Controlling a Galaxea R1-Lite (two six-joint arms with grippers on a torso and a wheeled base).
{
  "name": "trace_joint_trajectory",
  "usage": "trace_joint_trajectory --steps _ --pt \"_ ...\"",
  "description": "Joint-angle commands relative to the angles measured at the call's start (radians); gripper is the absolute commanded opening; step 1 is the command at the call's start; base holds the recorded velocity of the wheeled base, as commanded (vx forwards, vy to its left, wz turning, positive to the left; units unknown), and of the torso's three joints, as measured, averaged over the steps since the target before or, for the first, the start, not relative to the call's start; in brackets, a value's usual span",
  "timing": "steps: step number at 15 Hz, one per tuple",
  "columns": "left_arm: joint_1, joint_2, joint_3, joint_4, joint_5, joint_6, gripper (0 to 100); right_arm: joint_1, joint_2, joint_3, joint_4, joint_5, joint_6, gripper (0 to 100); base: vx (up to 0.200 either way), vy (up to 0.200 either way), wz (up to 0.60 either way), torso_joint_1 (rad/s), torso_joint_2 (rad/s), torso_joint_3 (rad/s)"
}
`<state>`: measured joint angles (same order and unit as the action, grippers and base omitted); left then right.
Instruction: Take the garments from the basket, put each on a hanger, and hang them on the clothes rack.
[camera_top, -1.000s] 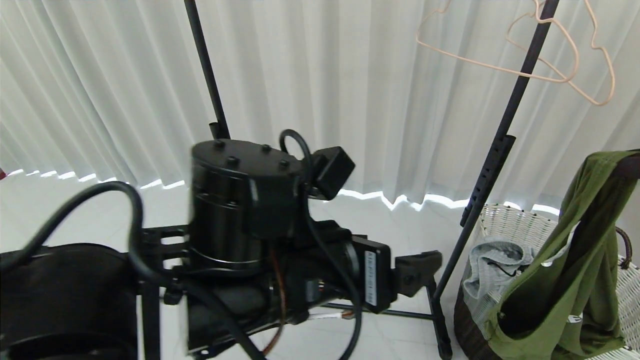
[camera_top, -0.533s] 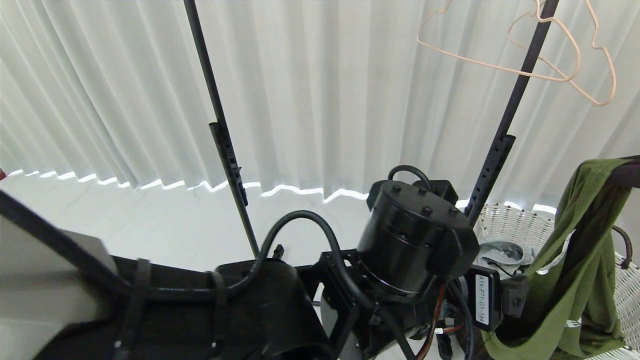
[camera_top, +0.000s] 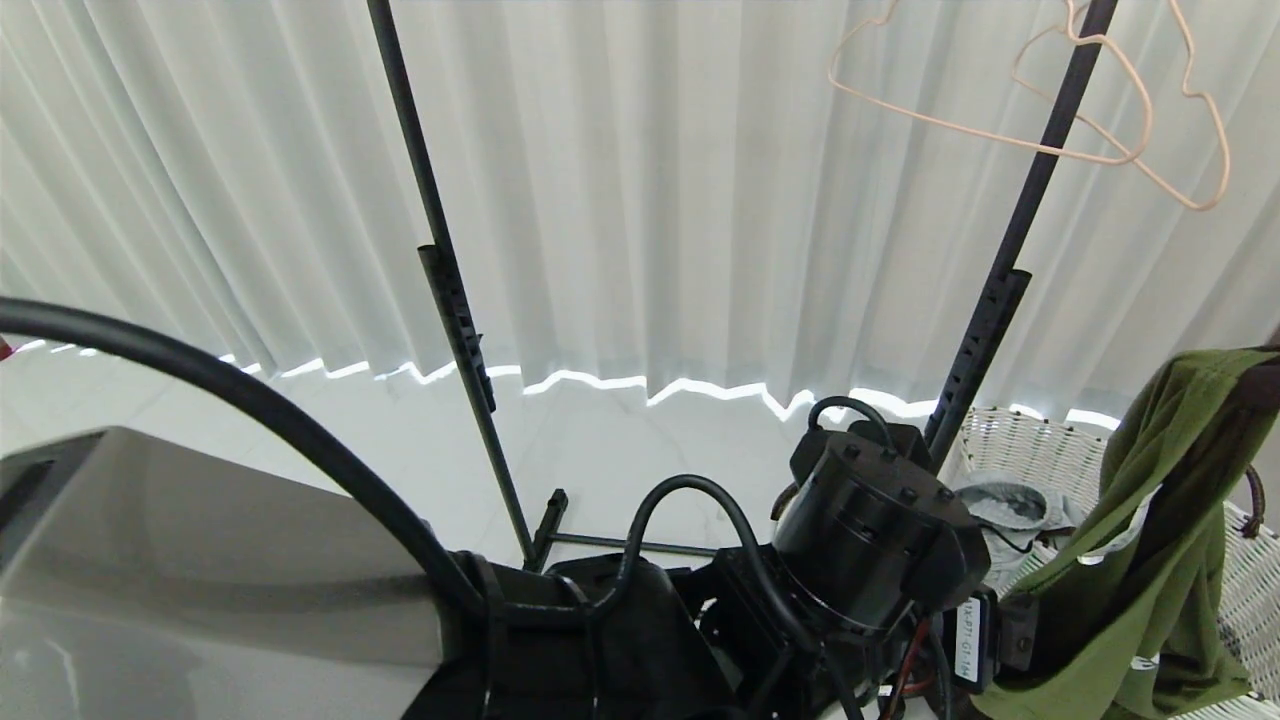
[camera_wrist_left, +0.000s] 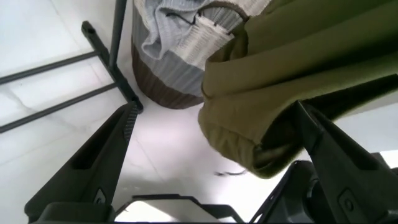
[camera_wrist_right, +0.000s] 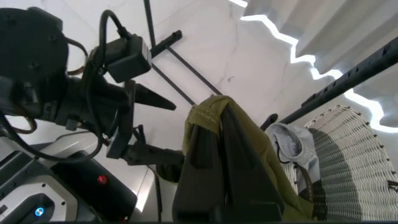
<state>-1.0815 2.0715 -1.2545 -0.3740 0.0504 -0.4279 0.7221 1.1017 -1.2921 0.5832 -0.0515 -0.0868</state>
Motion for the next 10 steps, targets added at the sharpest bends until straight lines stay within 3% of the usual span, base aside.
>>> trace_joint_trajectory --steps 1,4,10 --pt "-0.003 -0.007 0.001 0.000 -0.004 0.004 100 0.000 -0.006 0.005 0.000 0.001 0.002 0 0.000 0.000 0.00 0.000 0.00 0.000" --pt "-0.038 -0.017 0.004 0.000 -0.015 0.046 100 -0.003 0.001 0.007 -0.002 -0.001 0.006 0 0.000 0.000 0.00 0.000 0.00 0.000" --pt "-0.051 0.044 0.012 0.000 -0.006 0.046 100 0.000 -0.002 0.014 -0.005 0.005 0.006 0 0.000 0.000 0.00 0.000 0.00 0.000"
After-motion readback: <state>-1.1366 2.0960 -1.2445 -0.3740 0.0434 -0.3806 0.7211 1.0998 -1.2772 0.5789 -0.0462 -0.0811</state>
